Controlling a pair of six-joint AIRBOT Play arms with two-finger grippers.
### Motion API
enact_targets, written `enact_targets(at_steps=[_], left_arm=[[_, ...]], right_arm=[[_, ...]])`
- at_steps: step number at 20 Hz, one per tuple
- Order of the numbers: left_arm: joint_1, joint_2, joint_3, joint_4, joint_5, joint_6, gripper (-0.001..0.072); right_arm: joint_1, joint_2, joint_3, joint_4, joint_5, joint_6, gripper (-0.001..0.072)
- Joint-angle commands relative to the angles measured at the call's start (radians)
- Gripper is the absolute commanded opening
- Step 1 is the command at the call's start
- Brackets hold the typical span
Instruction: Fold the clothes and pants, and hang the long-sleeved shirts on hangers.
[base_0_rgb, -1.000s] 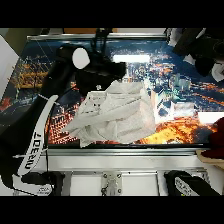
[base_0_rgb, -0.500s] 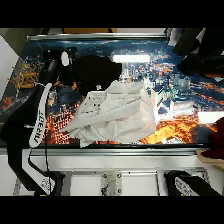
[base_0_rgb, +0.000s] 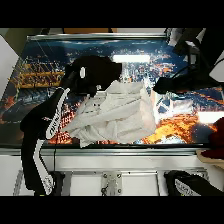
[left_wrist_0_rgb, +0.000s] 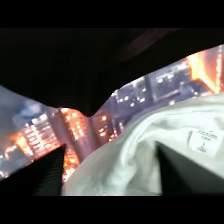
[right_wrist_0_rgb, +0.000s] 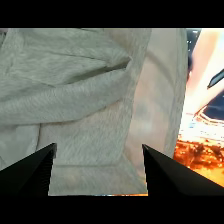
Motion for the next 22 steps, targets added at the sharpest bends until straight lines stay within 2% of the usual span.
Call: enact_targets(at_steps=[1, 2, 5, 6, 7, 10, 12, 13, 14, 15, 22], left_arm=[[-0.009, -0.016, 0.0, -0.001, -0.001, 0.003, 0.0163], [-0.009, -0.015, 0.0, -0.002, -0.011, 0.003, 0.0018], [0.0, 0.058, 0.0, -0.002, -0.019, 0.003, 0.0016], [0.0, 0.106, 0.0, -0.002, -0.016, 0.003, 0.0016], [0.0, 0.155, 0.0, -0.002, -0.018, 0.003, 0.0016], [-0.032, 0.302, 0.0, -0.002, -0.025, 0.003, 0.0016], [-0.061, 0.366, 0.0, -0.002, -0.028, 0.003, 0.0016], [-0.076, 0.386, 0.0, -0.002, -0.034, 0.003, 0.0016], [-0.093, 0.401, 0.0, -0.001, -0.04, 0.003, 0.0016], [-0.11, 0.406, 0.0, -0.001, -0.045, 0.003, 0.0016], [-0.126, 0.401, 0.0, -0.001, -0.056, 0.002, 0.0016]], right_arm=[[0.092, -0.051, -0.01, -0.066, 0.003, 0.014, 0.058], [0.119, -0.07, -0.01, -0.079, -0.002, 0.014, 0.058], [0.189, -0.133, 0.023, -0.082, -0.054, 0.016, 0.0559], [0.212, -0.165, 0.054, -0.082, -0.074, 0.026, 0.0528], [0.234, -0.2, 0.091, -0.081, -0.095, 0.027, 0.045], [0.281, -0.311, 0.201, -0.067, -0.159, 0.103, 0.0443], [0.296, -0.378, 0.251, -0.002, -0.191, 0.12, 0.0447], [0.3, -0.405, 0.259, 0.058, -0.207, 0.119, 0.0479], [0.305, -0.43, 0.259, 0.127, -0.217, 0.119, 0.0647], [0.311, -0.452, 0.259, 0.175, -0.214, 0.119, 0.0715], [0.383, -0.58, 0.258, 0.157, -0.208, 0.199, 0.0701]])
